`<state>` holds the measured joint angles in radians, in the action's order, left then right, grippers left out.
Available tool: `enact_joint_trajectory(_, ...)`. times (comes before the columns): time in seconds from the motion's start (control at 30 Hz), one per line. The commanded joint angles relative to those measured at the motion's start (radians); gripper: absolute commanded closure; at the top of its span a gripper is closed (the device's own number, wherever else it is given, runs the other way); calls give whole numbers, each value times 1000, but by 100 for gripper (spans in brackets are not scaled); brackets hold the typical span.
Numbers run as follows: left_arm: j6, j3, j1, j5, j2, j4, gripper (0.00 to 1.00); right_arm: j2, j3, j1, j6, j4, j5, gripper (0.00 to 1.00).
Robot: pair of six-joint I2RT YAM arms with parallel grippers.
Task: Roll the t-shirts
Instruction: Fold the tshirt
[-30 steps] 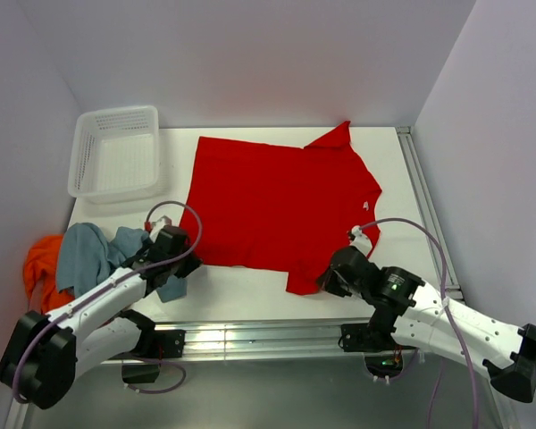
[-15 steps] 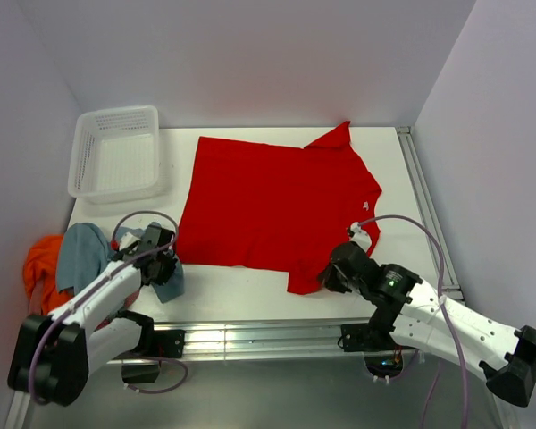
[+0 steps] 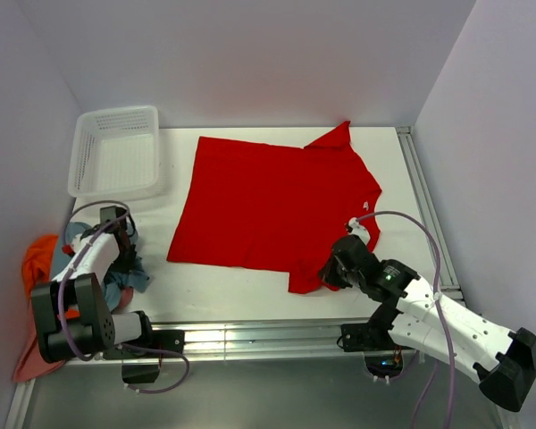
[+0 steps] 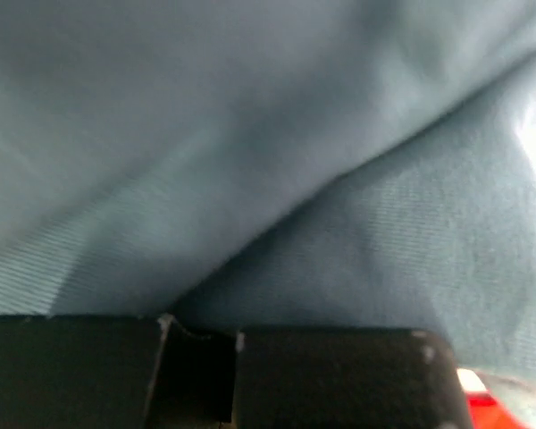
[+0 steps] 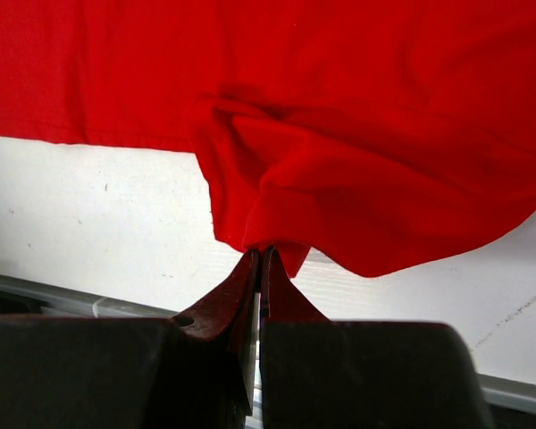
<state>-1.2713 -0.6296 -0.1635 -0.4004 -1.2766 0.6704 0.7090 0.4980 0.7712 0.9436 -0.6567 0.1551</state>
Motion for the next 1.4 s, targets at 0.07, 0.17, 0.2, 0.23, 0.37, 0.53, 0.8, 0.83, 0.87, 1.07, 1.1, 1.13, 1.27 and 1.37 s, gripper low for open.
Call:
enact_joint_trajectory(0.07,64,-61,-175,-126,49,3,100,3,27,-32,-51,35,-12,100)
enact_joint_trajectory(0.17,108,2,-341,-19,129,-113,99,7,34,-50,-68,28,-22,100)
enact_joint_trajectory(0.2,136,30,-384,27,157,-165,100,6,37,-58,-72,26,-25,100)
enact_joint_trajectory(0.23,200,74,-439,78,186,-230,99,4,37,-61,-71,23,-25,100)
enact_joint_trajectory(0.37,286,85,-455,196,296,-342,86,-14,28,-69,-69,28,-32,100)
enact_joint_trajectory(0.53,349,31,-423,219,384,-295,54,-13,17,-75,-66,45,-43,100)
enact_joint_trajectory(0.8,423,14,-335,432,493,-285,28,-11,13,-76,-74,60,-57,100)
enact_joint_trajectory(0.83,417,40,-335,467,494,-295,27,-9,13,-75,-77,62,-54,100)
enact_joint_trajectory(0.87,414,54,-334,523,497,-317,27,-11,13,-76,-75,60,-52,100)
enact_joint_trajectory(1.07,365,79,-214,478,422,-304,32,-16,13,-75,-75,62,-45,100)
enact_joint_trajectory(1.1,351,76,-176,456,415,-302,33,-16,13,-75,-75,60,-42,100)
enact_joint_trajectory(1.13,325,73,-95,439,410,-302,34,-17,13,-76,-75,58,-35,100)
enact_joint_trajectory(1.27,267,83,36,405,413,-302,38,-17,17,-81,-75,55,-34,100)
enact_joint_trajectory(1.37,242,100,85,405,418,-292,40,-22,16,-85,-75,57,-37,100)
